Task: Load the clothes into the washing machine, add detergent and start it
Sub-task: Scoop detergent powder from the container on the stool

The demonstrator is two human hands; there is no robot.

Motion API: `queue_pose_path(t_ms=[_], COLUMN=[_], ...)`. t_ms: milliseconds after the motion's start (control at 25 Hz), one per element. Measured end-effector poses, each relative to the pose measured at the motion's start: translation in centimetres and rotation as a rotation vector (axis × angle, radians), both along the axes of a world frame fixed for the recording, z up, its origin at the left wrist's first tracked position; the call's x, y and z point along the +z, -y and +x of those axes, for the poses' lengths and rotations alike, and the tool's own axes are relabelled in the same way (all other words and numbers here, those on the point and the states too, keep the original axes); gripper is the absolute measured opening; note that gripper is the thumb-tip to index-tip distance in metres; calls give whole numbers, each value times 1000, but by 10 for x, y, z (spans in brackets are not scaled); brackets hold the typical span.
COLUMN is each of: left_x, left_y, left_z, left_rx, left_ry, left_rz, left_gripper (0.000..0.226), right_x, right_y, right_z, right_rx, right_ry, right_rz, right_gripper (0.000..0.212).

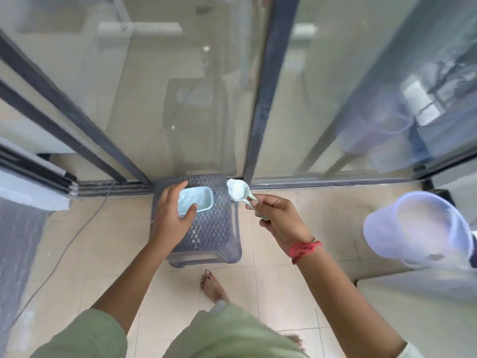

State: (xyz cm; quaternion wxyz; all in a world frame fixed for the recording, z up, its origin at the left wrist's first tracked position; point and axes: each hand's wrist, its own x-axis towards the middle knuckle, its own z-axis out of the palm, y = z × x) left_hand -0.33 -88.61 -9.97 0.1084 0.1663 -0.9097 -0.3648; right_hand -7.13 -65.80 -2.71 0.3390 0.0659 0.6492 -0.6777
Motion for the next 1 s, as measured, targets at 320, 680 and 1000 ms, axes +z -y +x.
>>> queue_pose_path(t_ms=[320, 680, 1000], left_x=[70, 113, 133], left_y=[-286, -578, -739], left_z=[-16, -4, -25], left_rx=[-623, -1171, -1410], left_ry=[-81, -119, -149], left_rz=[28, -11, -53], left_gripper=[63, 67, 66], right_x=[73, 103, 106], right_y=[-285, -534, -659], right_z=[107, 236, 266], right_rx=[-492, -1047, -1365], right_ry=[-118, -165, -139], right_rz=[94, 162, 56], right_gripper=[16, 19, 15])
